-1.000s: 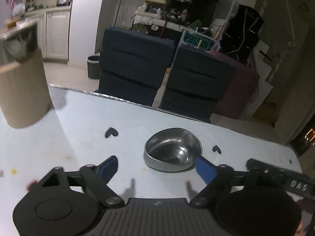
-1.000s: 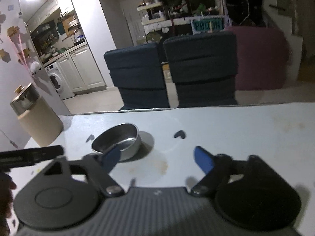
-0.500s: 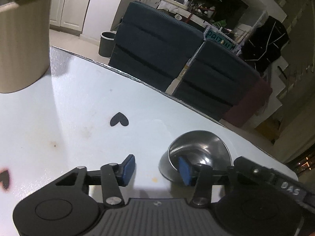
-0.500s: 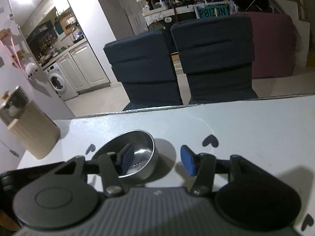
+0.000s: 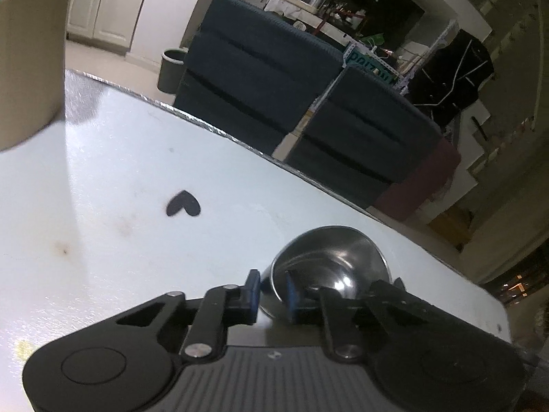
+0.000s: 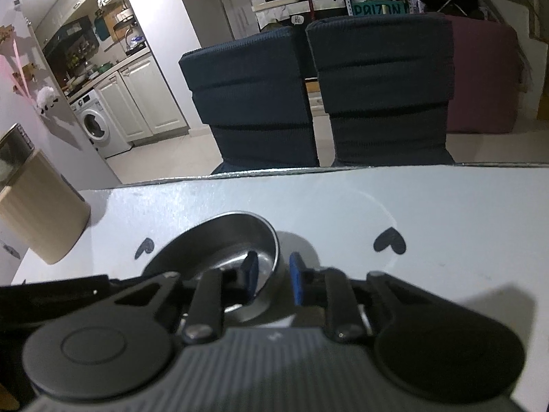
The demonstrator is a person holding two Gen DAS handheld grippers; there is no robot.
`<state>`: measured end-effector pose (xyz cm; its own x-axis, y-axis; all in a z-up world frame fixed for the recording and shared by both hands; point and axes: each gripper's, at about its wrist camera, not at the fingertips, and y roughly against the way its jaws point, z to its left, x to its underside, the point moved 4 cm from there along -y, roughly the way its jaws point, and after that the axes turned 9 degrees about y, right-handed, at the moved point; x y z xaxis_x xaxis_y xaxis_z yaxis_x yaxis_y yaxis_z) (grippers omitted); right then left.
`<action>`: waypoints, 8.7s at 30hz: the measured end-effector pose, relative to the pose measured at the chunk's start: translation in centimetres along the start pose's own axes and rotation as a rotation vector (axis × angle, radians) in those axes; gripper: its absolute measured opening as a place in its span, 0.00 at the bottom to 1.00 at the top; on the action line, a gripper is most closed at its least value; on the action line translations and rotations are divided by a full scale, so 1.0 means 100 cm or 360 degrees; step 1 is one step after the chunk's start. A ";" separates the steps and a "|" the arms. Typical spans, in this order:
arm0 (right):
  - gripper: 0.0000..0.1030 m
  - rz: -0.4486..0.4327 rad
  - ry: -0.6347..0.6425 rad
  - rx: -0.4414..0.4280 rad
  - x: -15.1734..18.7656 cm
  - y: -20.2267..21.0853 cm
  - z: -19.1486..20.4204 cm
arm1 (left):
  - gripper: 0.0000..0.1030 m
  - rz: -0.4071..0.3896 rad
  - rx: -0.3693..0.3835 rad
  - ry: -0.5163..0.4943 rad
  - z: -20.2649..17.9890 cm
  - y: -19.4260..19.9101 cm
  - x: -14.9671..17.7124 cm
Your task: Organize plates and bowls
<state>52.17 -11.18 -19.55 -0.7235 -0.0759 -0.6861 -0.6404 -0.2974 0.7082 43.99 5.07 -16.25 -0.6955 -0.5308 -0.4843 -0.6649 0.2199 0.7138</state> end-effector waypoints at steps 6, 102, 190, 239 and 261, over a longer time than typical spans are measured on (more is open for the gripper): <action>0.10 0.0002 -0.0022 -0.0005 0.004 0.005 0.004 | 0.05 -0.0023 -0.0047 -0.0053 -0.003 0.011 0.003; 0.25 0.0251 0.0142 -0.0268 0.141 0.134 0.175 | 0.12 0.0204 -0.0248 -0.0527 0.136 0.234 0.135; 0.05 0.0074 -0.0306 -0.0363 0.165 0.267 0.044 | 0.07 0.0279 0.0307 -0.0393 0.020 0.244 0.144; 0.06 0.0145 -0.0526 -0.0131 0.225 0.300 -0.033 | 0.06 0.0561 0.0355 -0.0570 -0.045 0.175 0.215; 0.05 0.0174 -0.0493 -0.0102 0.227 0.294 -0.030 | 0.07 0.0563 0.0355 -0.0585 -0.045 0.176 0.216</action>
<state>17.72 -24.46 -14.82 -0.8372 0.1794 -0.5167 -0.5444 -0.3636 0.7559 18.50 -6.22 -11.83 -0.9094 -0.0812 -0.4079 -0.3874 0.5219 0.7599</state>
